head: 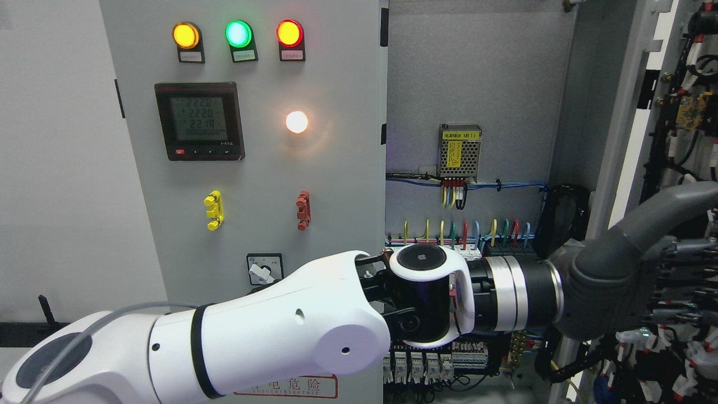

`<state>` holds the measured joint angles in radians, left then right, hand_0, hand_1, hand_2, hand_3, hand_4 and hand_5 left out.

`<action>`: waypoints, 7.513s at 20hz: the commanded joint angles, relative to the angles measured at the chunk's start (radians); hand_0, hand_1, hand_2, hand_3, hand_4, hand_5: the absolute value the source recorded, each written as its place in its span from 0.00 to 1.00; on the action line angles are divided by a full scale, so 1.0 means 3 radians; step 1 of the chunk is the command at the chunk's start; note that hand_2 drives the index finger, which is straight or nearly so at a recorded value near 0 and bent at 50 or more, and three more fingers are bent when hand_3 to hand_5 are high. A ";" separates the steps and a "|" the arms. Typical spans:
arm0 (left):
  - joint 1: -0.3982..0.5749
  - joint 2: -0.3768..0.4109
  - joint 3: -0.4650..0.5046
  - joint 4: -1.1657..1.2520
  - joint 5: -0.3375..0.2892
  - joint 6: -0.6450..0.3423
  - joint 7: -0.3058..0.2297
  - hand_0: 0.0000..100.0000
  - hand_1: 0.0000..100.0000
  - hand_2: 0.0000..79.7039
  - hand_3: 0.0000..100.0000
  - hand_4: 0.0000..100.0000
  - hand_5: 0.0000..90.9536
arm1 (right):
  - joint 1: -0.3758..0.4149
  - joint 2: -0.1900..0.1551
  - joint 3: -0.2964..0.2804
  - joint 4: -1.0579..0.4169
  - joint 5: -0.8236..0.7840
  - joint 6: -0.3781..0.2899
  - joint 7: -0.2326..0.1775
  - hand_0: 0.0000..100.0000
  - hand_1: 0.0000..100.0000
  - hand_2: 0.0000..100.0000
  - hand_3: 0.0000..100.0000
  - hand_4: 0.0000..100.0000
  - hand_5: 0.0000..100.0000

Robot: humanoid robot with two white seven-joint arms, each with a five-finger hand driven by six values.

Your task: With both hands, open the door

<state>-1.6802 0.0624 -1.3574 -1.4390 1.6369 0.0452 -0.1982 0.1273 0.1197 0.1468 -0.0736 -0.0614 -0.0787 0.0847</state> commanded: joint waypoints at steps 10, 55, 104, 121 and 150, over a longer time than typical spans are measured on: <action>-0.0049 -0.0453 -0.0220 0.0011 -0.0005 -0.0104 0.0318 0.00 0.00 0.00 0.00 0.00 0.00 | 0.0000 0.0000 -0.0003 0.0000 0.0000 -0.0003 -0.0001 0.38 0.00 0.00 0.00 0.00 0.00; 0.1232 0.2920 -0.0083 -0.1129 -0.0526 -0.0145 -0.1276 0.00 0.00 0.00 0.00 0.00 0.00 | 0.0000 0.0000 -0.0003 0.0000 0.0000 -0.0003 -0.0001 0.38 0.00 0.00 0.00 0.00 0.00; 0.6087 0.0406 0.4525 0.4366 -0.4883 -0.1107 -0.0941 0.00 0.00 0.00 0.00 0.00 0.00 | 0.0000 0.0000 -0.0003 0.0000 0.0000 -0.0003 -0.0001 0.38 0.00 0.00 0.00 0.00 0.00; 0.5918 -0.0305 0.4662 0.5007 -0.5706 -0.0442 -0.0014 0.00 0.00 0.00 0.00 0.00 0.00 | 0.0000 0.0000 -0.0003 0.0000 0.0000 -0.0003 -0.0001 0.38 0.00 0.00 0.00 0.00 0.00; 0.5903 -0.0320 0.5031 0.4894 -0.6121 -0.0493 -0.0050 0.00 0.00 0.00 0.00 0.00 0.00 | 0.0556 -0.0368 -0.0019 -0.1905 -0.0020 -0.0003 -0.0011 0.38 0.00 0.00 0.00 0.00 0.00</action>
<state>0.0934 0.0071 0.1353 -0.0017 -0.1971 -0.1030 -0.2126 0.1906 0.0836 0.1435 -0.2692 -0.0648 -0.0808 0.0873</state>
